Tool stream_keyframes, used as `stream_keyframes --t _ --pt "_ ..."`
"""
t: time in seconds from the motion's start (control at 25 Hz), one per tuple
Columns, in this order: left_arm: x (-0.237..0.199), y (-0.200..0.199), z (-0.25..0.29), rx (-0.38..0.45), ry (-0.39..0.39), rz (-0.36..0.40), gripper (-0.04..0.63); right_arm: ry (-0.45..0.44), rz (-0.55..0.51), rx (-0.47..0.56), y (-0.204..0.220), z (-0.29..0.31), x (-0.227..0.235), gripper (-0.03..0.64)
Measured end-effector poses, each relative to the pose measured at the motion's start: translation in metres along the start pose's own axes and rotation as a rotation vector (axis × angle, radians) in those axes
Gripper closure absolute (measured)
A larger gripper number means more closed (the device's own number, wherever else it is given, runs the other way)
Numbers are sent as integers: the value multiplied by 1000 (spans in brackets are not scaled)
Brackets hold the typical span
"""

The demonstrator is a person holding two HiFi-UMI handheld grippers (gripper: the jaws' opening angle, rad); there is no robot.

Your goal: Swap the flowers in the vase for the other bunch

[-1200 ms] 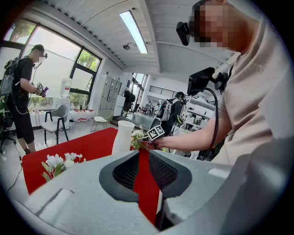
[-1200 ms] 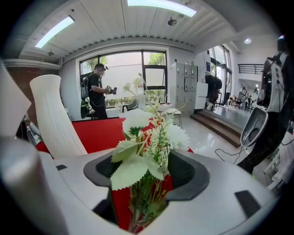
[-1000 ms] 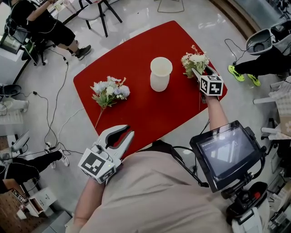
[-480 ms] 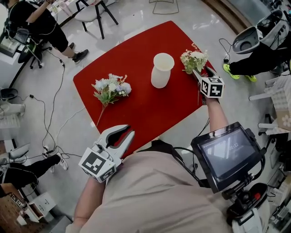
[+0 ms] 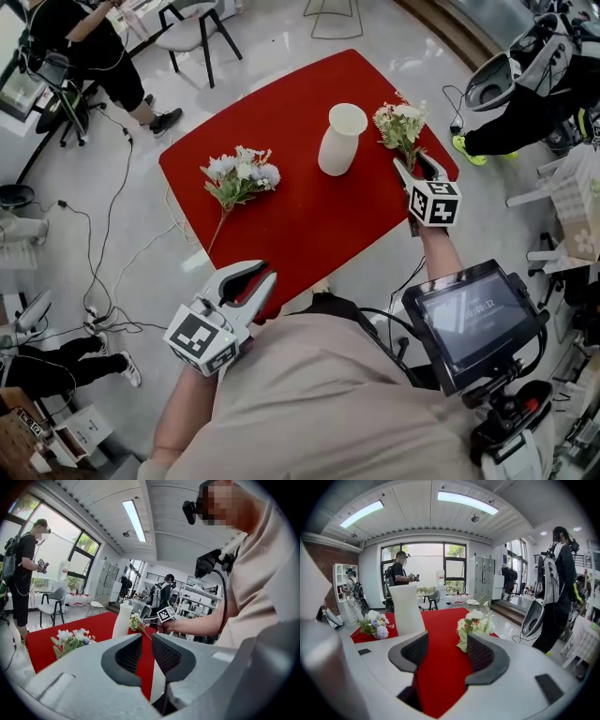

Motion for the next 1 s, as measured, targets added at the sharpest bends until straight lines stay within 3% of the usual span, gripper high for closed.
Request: stream_keyframes --t 0.56,1.0 --pt "12 30 -66 19 6 32 535 -89 7 91 -35 -93 -118 362" --pt "19 52 -127 48 -14 35 535 -205 -6 80 -32 -114 -220 362"
Point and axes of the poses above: the fingertips, and each gripper's own axes: z forward along the fingers, x to its right, y out of its underside, the point moved 2 cm from there along -z, backward along the fingers, and after that the axes turned 13 degrees about -z, right-handed, at the moved point
